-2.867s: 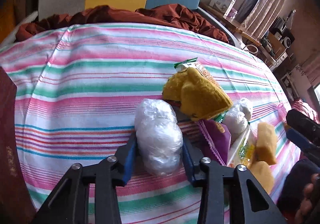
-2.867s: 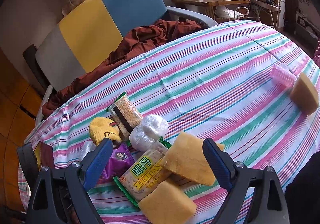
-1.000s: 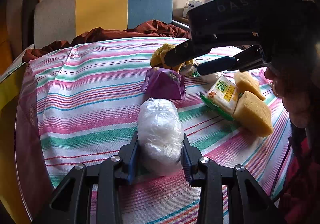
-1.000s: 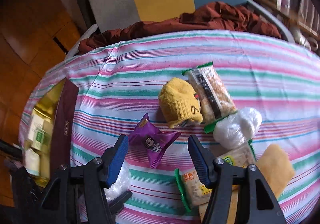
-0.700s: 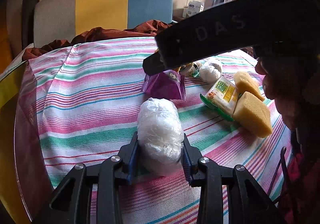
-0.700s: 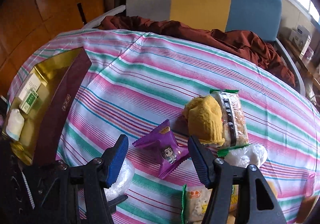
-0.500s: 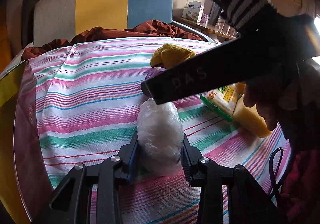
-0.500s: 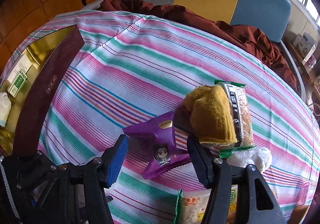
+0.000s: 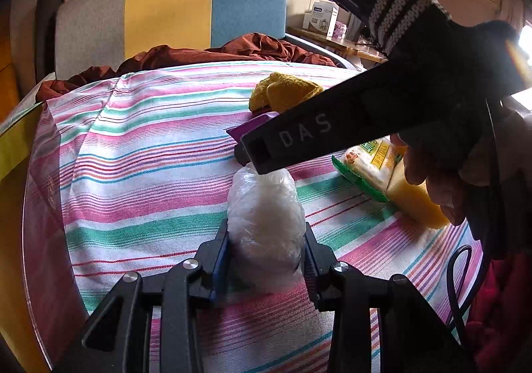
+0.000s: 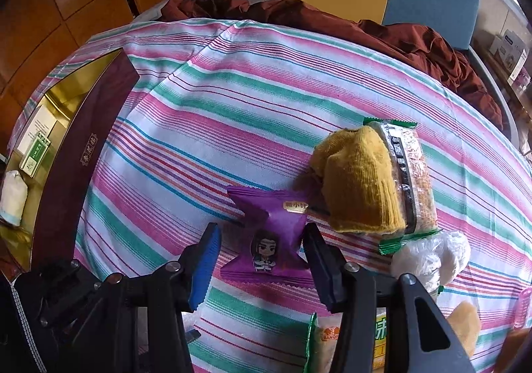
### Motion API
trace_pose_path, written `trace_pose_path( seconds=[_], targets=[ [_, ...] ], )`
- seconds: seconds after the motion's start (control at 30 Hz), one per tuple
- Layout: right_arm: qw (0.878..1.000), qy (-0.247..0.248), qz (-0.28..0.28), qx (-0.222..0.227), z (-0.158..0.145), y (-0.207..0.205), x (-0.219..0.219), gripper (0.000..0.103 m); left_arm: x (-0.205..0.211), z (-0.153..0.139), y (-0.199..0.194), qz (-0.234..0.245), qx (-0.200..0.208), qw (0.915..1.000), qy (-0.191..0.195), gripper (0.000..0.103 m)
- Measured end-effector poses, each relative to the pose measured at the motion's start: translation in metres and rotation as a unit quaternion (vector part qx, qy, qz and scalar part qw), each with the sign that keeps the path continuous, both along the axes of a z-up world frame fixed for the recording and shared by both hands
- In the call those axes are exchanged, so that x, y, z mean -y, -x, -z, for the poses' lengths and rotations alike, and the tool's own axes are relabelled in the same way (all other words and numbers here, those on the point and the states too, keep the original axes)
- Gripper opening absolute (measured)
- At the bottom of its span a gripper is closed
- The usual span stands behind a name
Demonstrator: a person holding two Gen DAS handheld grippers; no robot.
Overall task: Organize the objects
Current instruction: 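Grasp the purple snack packet with the right tool while the left tool holds the bundle, then carry the plastic-wrapped bundle into the gold box and open the left tool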
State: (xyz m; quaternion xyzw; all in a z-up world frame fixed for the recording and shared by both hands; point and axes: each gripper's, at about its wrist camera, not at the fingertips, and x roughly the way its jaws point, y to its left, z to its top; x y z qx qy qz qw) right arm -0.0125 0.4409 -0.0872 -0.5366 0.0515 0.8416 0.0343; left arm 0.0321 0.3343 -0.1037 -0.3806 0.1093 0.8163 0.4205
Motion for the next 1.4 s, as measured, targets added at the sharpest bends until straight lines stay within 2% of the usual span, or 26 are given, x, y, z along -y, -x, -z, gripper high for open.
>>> trace_pose_path(
  seconds=[0.03, 0.33, 0.47, 0.7, 0.9, 1.0, 1.07, 1.2, 1.27, 1.4],
  targets=[
    [1.0, -0.003, 0.003, 0.001, 0.001, 0.0, -0.001, 0.034, 0.0, 0.0, 0.0, 0.0, 0.0, 1.0, 0.0, 0.039],
    [1.0, 0.021, 0.007, -0.002, 0.007, -0.004, -0.006, 0.033, -0.002, -0.004, -0.001, 0.005, -0.006, 0.9998, 0.019, 0.035],
    [1.0, 0.012, 0.003, -0.004, 0.009, -0.004, -0.004, 0.033, 0.006, -0.014, 0.0, -0.004, 0.025, 0.9995, 0.019, 0.034],
    [1.0, -0.015, -0.003, -0.004, 0.01, -0.007, 0.003, 0.033, 0.041, -0.057, -0.01, -0.014, 0.014, 0.9998, -0.005, 0.034],
    [0.999, -0.033, -0.003, -0.002, 0.008, -0.008, 0.008, 0.033, 0.098, -0.093, 0.021, -0.079, -0.001, 0.9967, -0.015, 0.035],
    [0.999, -0.043, -0.005, -0.001, 0.006, -0.008, 0.011, 0.033, 0.135, -0.1, 0.054, -0.13, -0.004, 0.9915, 0.002, 0.035],
    [0.999, -0.045, -0.005, -0.001, 0.006, -0.008, 0.011, 0.033, 0.162, -0.099, 0.082, -0.174, 0.006, 0.9846, 0.013, 0.035],
    [0.999, -0.045, -0.005, 0.0, 0.006, -0.007, 0.011, 0.033, 0.202, -0.078, 0.14, -0.231, 0.043, 0.9711, 0.044, 0.036],
    [0.999, -0.046, -0.005, 0.0, 0.006, -0.007, 0.011, 0.033, 0.216, -0.067, 0.158, -0.256, 0.05, 0.9631, 0.065, 0.036],
    [0.999, -0.048, -0.005, 0.0, 0.007, -0.006, 0.012, 0.034, 0.233, -0.048, 0.186, -0.284, 0.06, 0.9525, 0.092, 0.036]
  ],
)
